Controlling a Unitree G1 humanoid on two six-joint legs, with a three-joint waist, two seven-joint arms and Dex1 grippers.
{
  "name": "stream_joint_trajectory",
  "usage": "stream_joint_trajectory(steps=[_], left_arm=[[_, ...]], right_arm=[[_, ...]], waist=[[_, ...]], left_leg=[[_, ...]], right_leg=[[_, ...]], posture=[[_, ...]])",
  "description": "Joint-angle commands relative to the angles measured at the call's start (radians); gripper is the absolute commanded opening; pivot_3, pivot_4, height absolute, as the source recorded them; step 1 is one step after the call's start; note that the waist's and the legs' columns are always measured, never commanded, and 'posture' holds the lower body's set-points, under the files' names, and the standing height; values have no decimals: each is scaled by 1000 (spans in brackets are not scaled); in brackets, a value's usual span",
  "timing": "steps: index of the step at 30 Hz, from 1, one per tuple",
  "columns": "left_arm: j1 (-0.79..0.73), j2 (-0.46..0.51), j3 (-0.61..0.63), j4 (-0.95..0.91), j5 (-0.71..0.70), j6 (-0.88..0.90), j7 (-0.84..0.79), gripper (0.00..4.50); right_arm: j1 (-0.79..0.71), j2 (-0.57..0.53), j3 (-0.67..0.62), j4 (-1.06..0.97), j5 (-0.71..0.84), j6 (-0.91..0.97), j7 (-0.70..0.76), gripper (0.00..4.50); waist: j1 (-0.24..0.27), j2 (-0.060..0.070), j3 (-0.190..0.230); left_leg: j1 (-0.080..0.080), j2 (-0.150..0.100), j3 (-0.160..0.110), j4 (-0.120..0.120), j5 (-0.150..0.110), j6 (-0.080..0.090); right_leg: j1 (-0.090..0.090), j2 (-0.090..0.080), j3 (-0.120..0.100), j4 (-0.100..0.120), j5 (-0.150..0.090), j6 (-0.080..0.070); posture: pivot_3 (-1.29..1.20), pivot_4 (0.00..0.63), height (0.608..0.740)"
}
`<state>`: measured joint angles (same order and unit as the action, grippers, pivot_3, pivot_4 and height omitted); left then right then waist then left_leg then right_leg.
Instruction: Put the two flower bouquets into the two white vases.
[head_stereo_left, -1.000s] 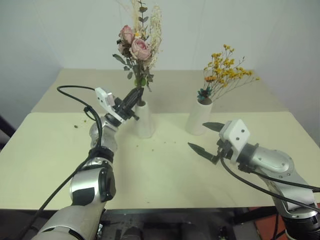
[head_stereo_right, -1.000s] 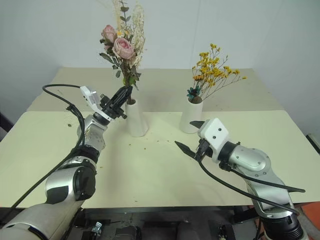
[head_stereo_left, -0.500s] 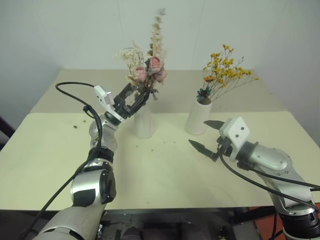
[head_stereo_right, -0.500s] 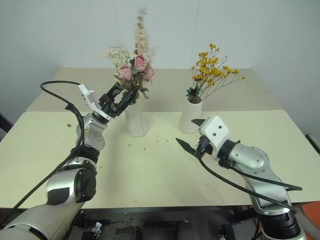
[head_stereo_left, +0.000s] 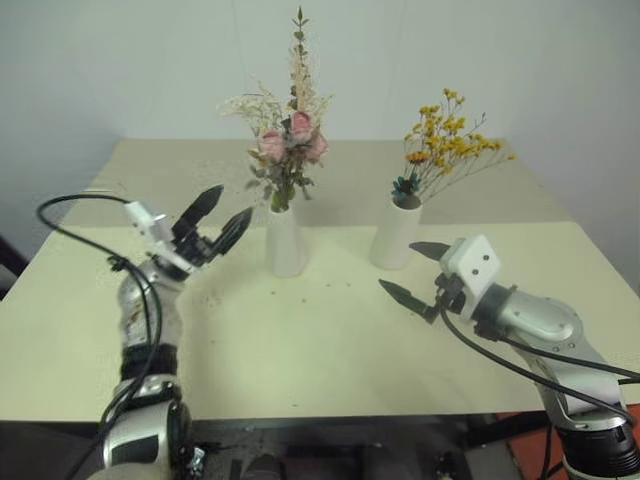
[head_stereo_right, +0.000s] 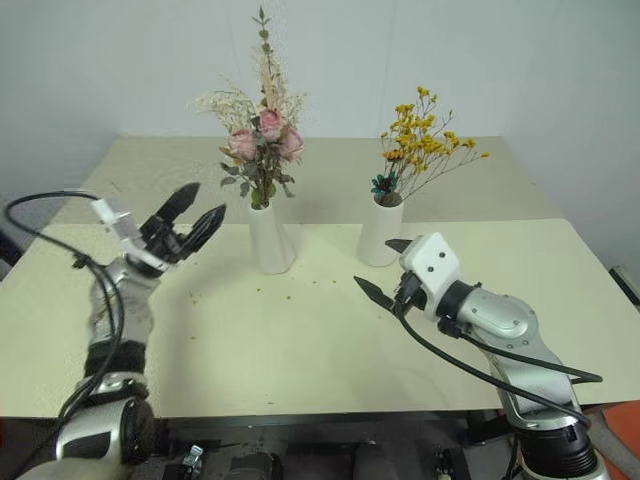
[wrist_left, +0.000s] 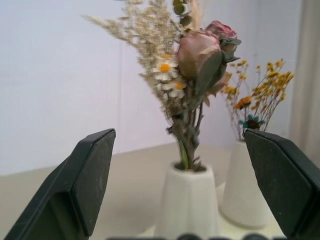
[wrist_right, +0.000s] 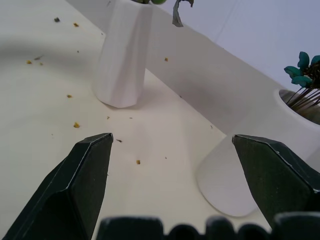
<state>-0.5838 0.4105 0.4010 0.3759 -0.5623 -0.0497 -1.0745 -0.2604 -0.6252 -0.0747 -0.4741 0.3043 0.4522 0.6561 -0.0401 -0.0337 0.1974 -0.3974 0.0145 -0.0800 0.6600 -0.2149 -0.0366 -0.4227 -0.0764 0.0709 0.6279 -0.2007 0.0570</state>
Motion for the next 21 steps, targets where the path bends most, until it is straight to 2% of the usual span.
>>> stream_joint_trajectory(steps=[1,7,8,10,15,21], left_arm=[[95,110,53,-212,-64,88,23,4459],[283,309,103,-385,-83,191,3,4459],[312,348,111,-405,-76,212,2,4459],[345,392,130,-435,-73,229,8,4459],[360,441,151,-476,-112,284,13,4459],[363,432,160,-489,-151,286,-18,4459]], right_arm=[[39,-46,-168,-37,97,0,43,4500],[138,-167,-376,28,218,-5,183,4500],[164,-200,-414,47,228,-21,234,4500],[203,-255,-470,87,229,-43,305,4500],[208,-340,-535,206,197,-87,348,4500],[218,-381,-573,247,185,-111,366,4500]], waist=[[3,0,0],[4,0,0],[4,0,0],[4,0,0],[-1,0,0],[-5,0,0]], left_leg=[[0,0,0,0,0,0],[1,0,1,0,0,0],[3,1,1,0,0,0],[4,1,1,0,0,0],[5,2,2,0,0,0],[5,2,3,-1,0,0]], right_leg=[[0,0,0,0,0,0],[2,0,0,-1,-1,0],[3,0,0,-1,-5,6],[3,0,0,-1,-6,6],[4,0,0,0,-7,6],[2,0,1,0,-7,6]], posture=[[0,150,740],[0,150,740],[0,150,740],[0,150,740],[0,150,740],[0,150,740]])
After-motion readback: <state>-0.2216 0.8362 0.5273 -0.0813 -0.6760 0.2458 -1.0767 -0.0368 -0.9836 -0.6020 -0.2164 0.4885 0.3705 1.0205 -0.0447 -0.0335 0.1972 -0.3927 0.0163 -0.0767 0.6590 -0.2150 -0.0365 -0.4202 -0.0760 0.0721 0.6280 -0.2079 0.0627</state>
